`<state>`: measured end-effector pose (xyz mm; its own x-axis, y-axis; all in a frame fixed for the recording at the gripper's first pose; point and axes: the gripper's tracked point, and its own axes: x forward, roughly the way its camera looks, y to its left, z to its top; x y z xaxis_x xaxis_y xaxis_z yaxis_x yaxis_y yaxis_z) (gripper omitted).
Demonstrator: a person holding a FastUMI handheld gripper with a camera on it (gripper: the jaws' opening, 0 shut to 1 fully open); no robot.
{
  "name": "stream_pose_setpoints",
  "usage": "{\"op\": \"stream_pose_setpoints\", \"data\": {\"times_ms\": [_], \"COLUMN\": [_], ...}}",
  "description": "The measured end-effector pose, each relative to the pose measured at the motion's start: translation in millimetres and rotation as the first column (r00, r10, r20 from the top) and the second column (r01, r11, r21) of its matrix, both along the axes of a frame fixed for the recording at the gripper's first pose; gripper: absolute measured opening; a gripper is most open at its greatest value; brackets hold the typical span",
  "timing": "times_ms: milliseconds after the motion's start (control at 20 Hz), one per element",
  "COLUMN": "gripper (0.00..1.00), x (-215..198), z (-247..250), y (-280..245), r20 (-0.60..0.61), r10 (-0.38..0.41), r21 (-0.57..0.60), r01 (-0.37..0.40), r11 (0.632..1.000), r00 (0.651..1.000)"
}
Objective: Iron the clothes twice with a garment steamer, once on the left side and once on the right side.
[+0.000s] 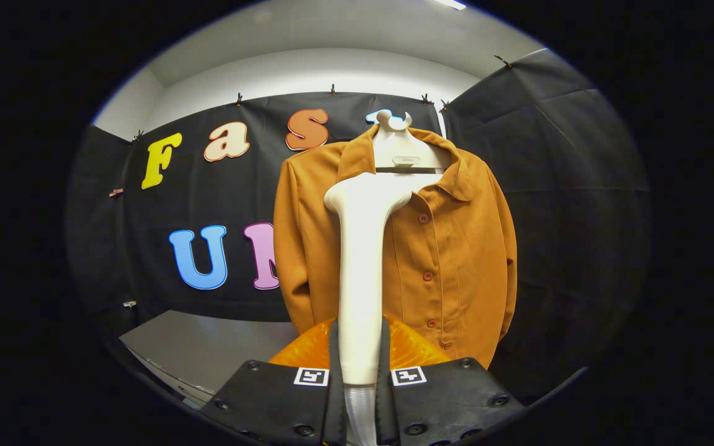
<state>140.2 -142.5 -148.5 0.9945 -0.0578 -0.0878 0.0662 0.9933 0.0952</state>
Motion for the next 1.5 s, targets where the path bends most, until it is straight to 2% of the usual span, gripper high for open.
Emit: {"op": "stream_pose_setpoints", "data": {"times_ms": [450,950,1250,1500], "gripper": [0.22,0.22,0.22,0.22], "x": [-19,-43,-61,-83], "z": [-59,-127,-174,-223], "y": [-6,-15,-19,-22], "r20": [-0.105,-0.243,-0.341,-0.445], "r10": [0.006,0.021,0.022,0.016], "r21": [-0.002,0.05,0.06,0.062], "r01": [-0.006,-0.009,-0.002,0.013], "r11": [1.0,0.999,0.998,0.998], "r00": [0.994,0.97,0.94,0.895]}}
